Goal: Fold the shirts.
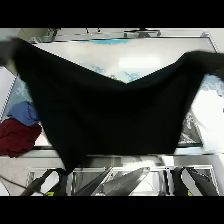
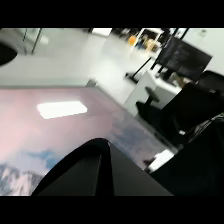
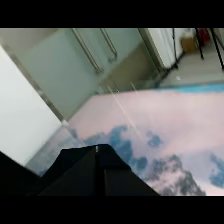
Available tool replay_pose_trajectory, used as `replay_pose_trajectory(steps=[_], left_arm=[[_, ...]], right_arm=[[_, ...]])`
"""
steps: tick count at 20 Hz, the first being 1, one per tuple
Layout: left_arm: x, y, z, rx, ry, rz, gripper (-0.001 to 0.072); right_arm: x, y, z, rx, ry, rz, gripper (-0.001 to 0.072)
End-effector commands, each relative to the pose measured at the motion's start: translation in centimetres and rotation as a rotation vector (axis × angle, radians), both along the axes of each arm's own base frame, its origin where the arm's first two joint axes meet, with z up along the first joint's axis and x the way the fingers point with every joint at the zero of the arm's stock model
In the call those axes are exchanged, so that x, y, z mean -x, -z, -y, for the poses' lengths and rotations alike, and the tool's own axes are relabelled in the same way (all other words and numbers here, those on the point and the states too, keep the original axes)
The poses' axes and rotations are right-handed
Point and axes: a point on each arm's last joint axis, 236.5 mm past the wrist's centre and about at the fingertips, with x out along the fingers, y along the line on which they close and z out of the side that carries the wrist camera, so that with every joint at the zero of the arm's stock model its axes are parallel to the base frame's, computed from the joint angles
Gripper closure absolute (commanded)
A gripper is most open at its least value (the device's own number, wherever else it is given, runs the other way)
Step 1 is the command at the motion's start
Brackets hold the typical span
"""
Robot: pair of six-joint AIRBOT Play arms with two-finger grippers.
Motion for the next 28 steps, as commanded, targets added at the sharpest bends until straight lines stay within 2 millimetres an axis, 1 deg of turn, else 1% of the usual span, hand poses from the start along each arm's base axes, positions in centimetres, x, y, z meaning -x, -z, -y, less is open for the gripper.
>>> replay_pose_trajectory(steps=[1,3,5,6,7,8,9,10,12,14,15,17,19,20,22,24,26,28], left_arm=[[-7.4,16.9,-1.0,-0.23,-0.091,-0.302,0.0683],[-10.3,22.8,-2.5,-0.26,-0.13,-0.4,0.0682],[-12.8,27.0,-3.3,-0.249,-0.125,-0.472,0.0682],[-13.7,28.6,-3.7,-0.242,-0.112,-0.498,0.0682],[-14.7,30.0,-4.0,-0.236,-0.103,-0.518,0.0683],[-15.6,31.1,-4.2,-0.231,-0.1,-0.529,0.0683],[-16.5,31.7,-4.5,-0.229,-0.102,-0.532,0.0684],[-17.3,31.8,-4.6,-0.224,-0.101,-0.531,0.0684],[-18.5,31.6,-4.7,-0.212,-0.088,-0.53,0.0684],[-18.8,30.6,-4.4,-0.202,-0.051,-0.527,0.0692],[-18.6,30.3,-4.6,-0.211,-0.034,-0.54,0.0693],[-17.4,31.5,-5.8,-0.297,-0.043,-0.624,0.0693],[-15.6,33.1,-6.8,-0.38,-0.023,-0.704,0.0693],[-14.9,33.6,-6.8,-0.397,-0.008,-0.729,0.0694],[-14.3,34.1,-6.6,-0.43,0.01,-0.751,0.0693],[-14.1,35.0,-7.1,-0.484,-0.007,-0.773,0.0693],[-14.4,35.7,-7.2,-0.547,-0.029,-0.771,0.0694],[-14.7,36.2,-7.1,-0.598,-0.04,-0.758,0.0693]], right_arm=[[-6.2,14.3,1.8,0.039,0.027,-0.328,0.0693],[-8.7,21.5,2.9,-0.04,0.035,-0.489,0.0693],[-10.4,27.3,3.5,-0.089,0.027,-0.612,0.0694],[-11.1,29.2,3.6,-0.113,0.022,-0.647,0.0693],[-11.9,30.7,3.6,-0.133,0.016,-0.671,0.0693],[-12.9,31.5,3.8,-0.138,0.012,-0.677,0.0694],[-13.9,31.7,4.0,-0.137,0.006,-0.67,0.0694],[-14.9,31.5,4.2,-0.143,0.002,-0.663,0.0694],[-16.6,30.0,4.3,-0.153,-0.021,-0.633,0.0694],[-17.2,28.2,4.4,-0.133,-0.04,-0.604,0.0694],[-16.9,28.0,4.4,-0.112,-0.06,-0.615,0.0694],[-15.0,29.3,4.0,-0.048,-0.112,-0.688,0.0694],[-13.0,31.2,3.9,0.039,-0.154,-0.763,0.0694],[-12.4,32.0,4.1,0.077,-0.158,-0.792,0.0694],[-11.9,33.1,4.2,0.134,-0.16,-0.818,0.0694],[-11.8,34.1,4.5,0.191,-0.143,-0.834,0.0694],[-12.0,35.1,4.6,0.257,-0.12,-0.839,0.0694],[-12.4,35.8,4.3,0.299,-0.103,-0.834,0.0693]])
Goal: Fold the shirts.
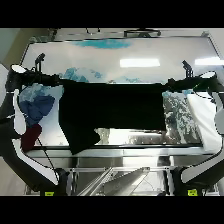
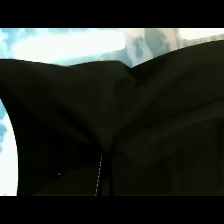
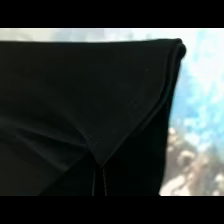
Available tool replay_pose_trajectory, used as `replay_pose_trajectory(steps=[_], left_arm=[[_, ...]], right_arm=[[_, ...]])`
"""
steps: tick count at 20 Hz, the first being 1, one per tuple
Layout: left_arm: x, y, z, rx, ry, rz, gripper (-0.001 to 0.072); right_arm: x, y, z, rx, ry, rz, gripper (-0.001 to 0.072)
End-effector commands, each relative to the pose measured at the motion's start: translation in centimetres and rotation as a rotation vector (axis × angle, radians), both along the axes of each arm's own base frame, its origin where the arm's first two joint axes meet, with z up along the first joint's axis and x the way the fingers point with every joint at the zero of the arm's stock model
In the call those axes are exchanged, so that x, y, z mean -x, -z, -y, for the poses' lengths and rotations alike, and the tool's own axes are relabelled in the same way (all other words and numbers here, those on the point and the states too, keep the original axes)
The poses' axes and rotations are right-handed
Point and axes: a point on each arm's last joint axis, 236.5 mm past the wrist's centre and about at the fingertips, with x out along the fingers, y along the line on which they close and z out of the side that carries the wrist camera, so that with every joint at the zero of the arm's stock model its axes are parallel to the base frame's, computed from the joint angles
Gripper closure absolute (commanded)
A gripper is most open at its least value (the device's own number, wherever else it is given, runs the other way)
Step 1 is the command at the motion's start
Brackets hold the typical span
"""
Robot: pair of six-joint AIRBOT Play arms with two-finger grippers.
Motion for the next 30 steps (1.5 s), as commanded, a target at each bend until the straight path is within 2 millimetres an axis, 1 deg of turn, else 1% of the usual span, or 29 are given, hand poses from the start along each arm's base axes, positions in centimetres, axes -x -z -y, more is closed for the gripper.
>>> replay_pose_trajectory(steps=[1,4,6,8,11,12,15,17,20,22,24,27,28,29,30], left_arm=[[0.0,1.4,-0.5,-0.119,0.019,-0.011,0.0693],[0.1,2.4,-1.2,-0.217,0.03,-0.023,0.0693],[0.1,3.0,-0.7,-0.22,0.037,-0.034,0.0693],[0.4,4.0,-0.1,-0.209,0.027,-0.07,0.0694],[0.8,4.9,-0.7,-0.289,0.001,-0.113,0.0694],[1.0,5.1,-0.7,-0.314,0.005,-0.122,0.0694],[0.8,5.1,0.3,-0.325,0.024,-0.113,0.0694],[0.6,5.2,0.3,-0.349,0.009,-0.11,0.0694],[0.7,5.5,-0.4,-0.377,-0.018,-0.129,0.0694],[0.8,5.5,-0.4,-0.374,-0.021,-0.132,0.0693],[0.7,5.4,0.2,-0.367,-0.014,-0.128,0.0692],[0.7,5.4,1.0,-0.367,0.0,-0.124,0.0691],[0.7,5.4,1.3,-0.369,0.007,-0.124,0.0686],[0.8,5.5,1.3,-0.368,0.009,-0.129,0.0679],[1.1,5.5,1.3,-0.367,0.012,-0.138,0.0678]], right_arm=[[-0.5,1.8,0.2,0.11,-0.007,0.001,0.0694],[-1.6,2.1,-0.3,0.133,0.01,0.033,0.0694],[-2.1,2.1,-0.3,0.136,0.047,0.036,0.0694],[-1.7,2.7,-0.1,0.161,0.071,-0.012,0.0694],[-0.7,3.6,0.1,0.254,0.083,-0.081,0.0694],[-0.5,3.5,-0.1,0.298,0.077,-0.084,0.0695],[-0.2,3.0,-0.6,0.416,0.072,-0.082,0.0694],[-0.3,2.8,0.5,0.508,0.088,-0.072,0.0694],[-0.3,2.8,0.7,0.52,0.09,-0.072,0.0694],[-0.6,2.7,0.6,0.519,0.093,-0.057,0.0694],[-1.2,2.5,0.4,0.519,0.099,-0.033,0.0693],[-1.3,2.4,-0.6,0.522,0.071,-0.013,0.0692],[-1.3,2.4,-0.9,0.521,0.063,-0.013,0.0669],[-1.2,2.4,-1.1,0.518,0.06,-0.013,0.0509],[-1.2,2.4,-1.4,0.517,0.055,-0.014,0.0382]])
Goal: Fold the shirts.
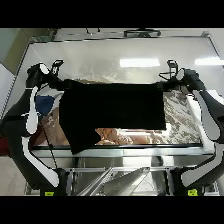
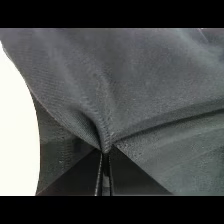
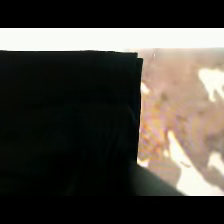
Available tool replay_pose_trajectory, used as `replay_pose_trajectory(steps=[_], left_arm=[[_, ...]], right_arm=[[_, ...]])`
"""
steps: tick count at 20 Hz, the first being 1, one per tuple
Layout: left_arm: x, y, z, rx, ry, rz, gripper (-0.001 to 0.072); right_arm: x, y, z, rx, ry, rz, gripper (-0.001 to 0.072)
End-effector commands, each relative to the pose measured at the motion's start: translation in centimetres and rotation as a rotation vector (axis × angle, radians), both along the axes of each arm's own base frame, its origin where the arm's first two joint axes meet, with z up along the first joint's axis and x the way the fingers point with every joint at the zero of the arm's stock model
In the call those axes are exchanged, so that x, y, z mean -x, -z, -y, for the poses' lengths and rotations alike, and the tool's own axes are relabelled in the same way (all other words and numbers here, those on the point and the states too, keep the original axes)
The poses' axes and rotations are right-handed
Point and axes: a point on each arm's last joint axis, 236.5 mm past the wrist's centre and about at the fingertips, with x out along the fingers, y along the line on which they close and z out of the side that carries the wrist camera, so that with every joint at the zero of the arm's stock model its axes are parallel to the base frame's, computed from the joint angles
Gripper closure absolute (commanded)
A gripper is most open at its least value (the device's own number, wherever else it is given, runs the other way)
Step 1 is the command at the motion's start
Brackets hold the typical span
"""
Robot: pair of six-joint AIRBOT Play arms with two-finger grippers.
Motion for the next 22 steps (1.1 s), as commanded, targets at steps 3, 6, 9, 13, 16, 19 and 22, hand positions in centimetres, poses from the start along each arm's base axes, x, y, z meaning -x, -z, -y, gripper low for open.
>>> replay_pose_trajectory(steps=[3,6,9,13,16,19,22], left_arm=[[2.1,0.2,0.6,0.009,0.023,-0.088,0.0356],[4.1,-1.3,-0.3,0.02,0.028,-0.179,0.0356],[5.7,-4.3,-1.7,0.049,-0.051,-0.245,0.0356],[10.1,-6.5,-2.4,0.154,-0.135,-0.24,0.0357],[15.1,-6.6,-3.7,0.161,-0.199,-0.243,0.0357],[19.8,-6.1,-4.2,0.176,-0.255,-0.283,0.0356],[23.3,-5.7,-4.0,0.185,-0.285,-0.309,0.0357]], right_arm=[[1.0,-0.3,-0.6,0.017,-0.038,-0.031,0.0198],[4.2,-2.4,2.2,0.127,-0.056,-0.121,0.0163],[7.9,-5.3,5.0,0.141,0.012,-0.221,0.0164],[15.7,-4.8,7.7,0.105,0.111,-0.42,0.0172],[22.0,-2.1,6.4,0.018,0.176,-0.523,0.0254],[23.4,0.4,2.0,-0.159,0.153,-0.473,0.0251],[23.2,1.8,-1.7,-0.314,0.109,-0.413,0.0251]])
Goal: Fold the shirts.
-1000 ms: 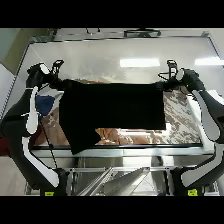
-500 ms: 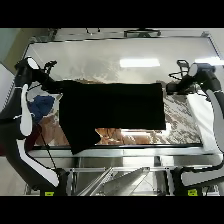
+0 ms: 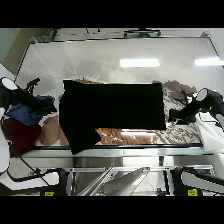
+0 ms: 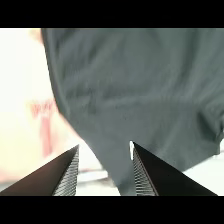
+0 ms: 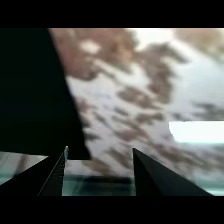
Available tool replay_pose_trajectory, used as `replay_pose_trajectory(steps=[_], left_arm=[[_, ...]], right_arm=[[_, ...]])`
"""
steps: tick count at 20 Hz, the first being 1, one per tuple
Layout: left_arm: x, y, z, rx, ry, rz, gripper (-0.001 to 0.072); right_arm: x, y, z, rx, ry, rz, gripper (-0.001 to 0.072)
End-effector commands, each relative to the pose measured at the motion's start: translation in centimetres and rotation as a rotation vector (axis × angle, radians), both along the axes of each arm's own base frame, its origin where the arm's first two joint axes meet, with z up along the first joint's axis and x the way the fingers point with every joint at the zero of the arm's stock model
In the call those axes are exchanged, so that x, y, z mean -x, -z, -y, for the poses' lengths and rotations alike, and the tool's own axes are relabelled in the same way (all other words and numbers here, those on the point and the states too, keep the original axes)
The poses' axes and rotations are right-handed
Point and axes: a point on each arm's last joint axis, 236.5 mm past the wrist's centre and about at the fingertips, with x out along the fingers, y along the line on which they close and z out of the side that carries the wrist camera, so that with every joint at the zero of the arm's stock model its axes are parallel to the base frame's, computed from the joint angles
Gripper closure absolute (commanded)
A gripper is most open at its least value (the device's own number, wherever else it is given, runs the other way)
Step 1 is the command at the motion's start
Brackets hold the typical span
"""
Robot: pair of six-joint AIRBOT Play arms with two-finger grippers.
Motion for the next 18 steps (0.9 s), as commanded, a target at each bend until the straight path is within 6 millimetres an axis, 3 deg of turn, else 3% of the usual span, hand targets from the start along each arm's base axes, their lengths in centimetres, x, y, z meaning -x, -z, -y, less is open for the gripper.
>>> replay_pose_trajectory(steps=[1,7,9,11,13,18], left_arm=[[4.2,0.7,0.2,0.008,-0.037,-0.015,0.0357],[8.4,2.7,-0.7,-0.015,-0.155,0.024,0.0355],[9.6,4.1,-1.1,-0.021,-0.204,0.027,0.0277],[10.0,5.6,-1.2,-0.042,-0.237,0.059,0.0259],[9.8,6.9,-0.2,-0.036,-0.243,0.091,0.0259],[8.8,9.9,4.7,0.088,-0.177,0.092,0.0259]], right_arm=[[0.0,1.5,-4.1,-0.179,0.027,0.087,0.0251],[-0.8,2.5,-4.6,-0.204,-0.029,0.129,0.0251],[-1.0,2.6,-4.5,-0.201,-0.038,0.143,0.0251],[-1.3,2.7,-4.3,-0.192,-0.036,0.153,0.0251],[-1.7,2.7,-4.2,-0.187,-0.026,0.169,0.0251],[-2.2,2.6,-4.4,-0.194,-0.009,0.186,0.0252]])
